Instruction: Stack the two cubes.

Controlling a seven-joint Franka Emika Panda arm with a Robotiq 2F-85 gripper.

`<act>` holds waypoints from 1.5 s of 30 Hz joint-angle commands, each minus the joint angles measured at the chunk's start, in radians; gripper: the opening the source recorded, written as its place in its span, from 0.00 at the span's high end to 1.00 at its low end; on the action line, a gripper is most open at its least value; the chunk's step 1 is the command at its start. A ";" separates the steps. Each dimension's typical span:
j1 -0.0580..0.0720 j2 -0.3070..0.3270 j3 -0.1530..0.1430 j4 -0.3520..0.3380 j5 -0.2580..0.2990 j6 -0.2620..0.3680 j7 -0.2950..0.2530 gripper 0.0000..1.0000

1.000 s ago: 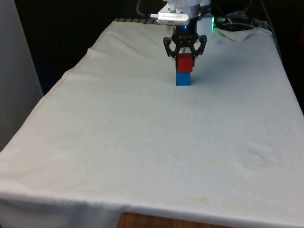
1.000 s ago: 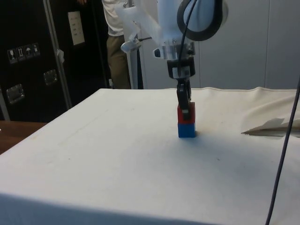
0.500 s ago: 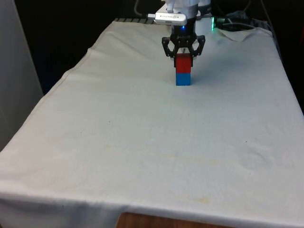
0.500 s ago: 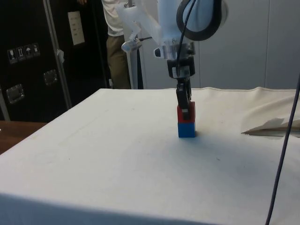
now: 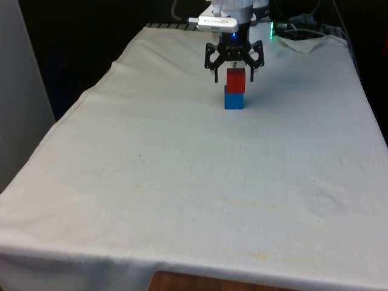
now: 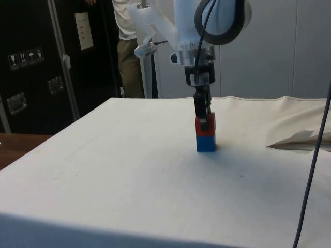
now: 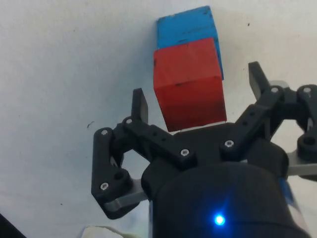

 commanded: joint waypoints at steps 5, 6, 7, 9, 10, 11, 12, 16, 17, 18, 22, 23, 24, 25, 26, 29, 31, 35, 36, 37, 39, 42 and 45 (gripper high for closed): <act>0.000 0.000 0.000 0.000 0.000 0.000 0.001 0.00; 0.000 0.000 0.000 0.000 0.000 0.000 0.001 0.00; 0.000 -0.007 -0.001 0.003 -0.002 -0.009 0.002 0.00; -0.001 -0.021 -0.003 0.008 -0.006 -0.025 0.006 0.00; 0.000 -0.006 -0.001 0.007 0.000 -0.005 0.000 0.00; -0.001 -0.028 -0.003 0.011 -0.008 -0.033 0.007 0.00; -0.001 -0.035 -0.005 0.014 -0.009 -0.042 0.008 0.00; -0.002 -0.073 -0.006 0.029 -0.015 -0.091 0.014 0.00; -0.003 -0.081 -0.006 0.032 -0.015 -0.101 0.015 0.00; -0.003 -0.096 -0.006 0.039 -0.017 -0.123 0.016 0.00; -0.003 -0.115 -0.005 0.049 -0.018 -0.148 0.018 0.00; -0.003 -0.122 -0.005 0.052 -0.018 -0.158 0.020 0.00; -0.003 -0.135 -0.004 0.058 -0.017 -0.175 0.023 0.00; -0.003 -0.135 -0.004 0.058 -0.017 -0.175 0.023 0.00; -0.003 -0.142 -0.003 0.061 -0.017 -0.184 0.025 0.00; -0.002 -0.164 0.000 0.069 -0.017 -0.209 0.031 0.00; -0.002 -0.180 0.002 0.073 -0.017 -0.226 0.035 0.00; -0.001 -0.217 0.008 0.080 -0.015 -0.255 0.044 0.00; 0.001 -0.214 0.005 0.076 -0.003 -0.245 0.028 0.00; -0.001 -0.223 0.010 0.081 -0.015 -0.258 0.045 0.00; 0.000 -0.237 0.014 0.084 -0.013 -0.267 0.050 0.00; 0.001 -0.253 0.018 0.086 -0.011 -0.272 0.056 0.00; 0.002 -0.264 0.020 0.085 -0.003 -0.266 0.051 0.00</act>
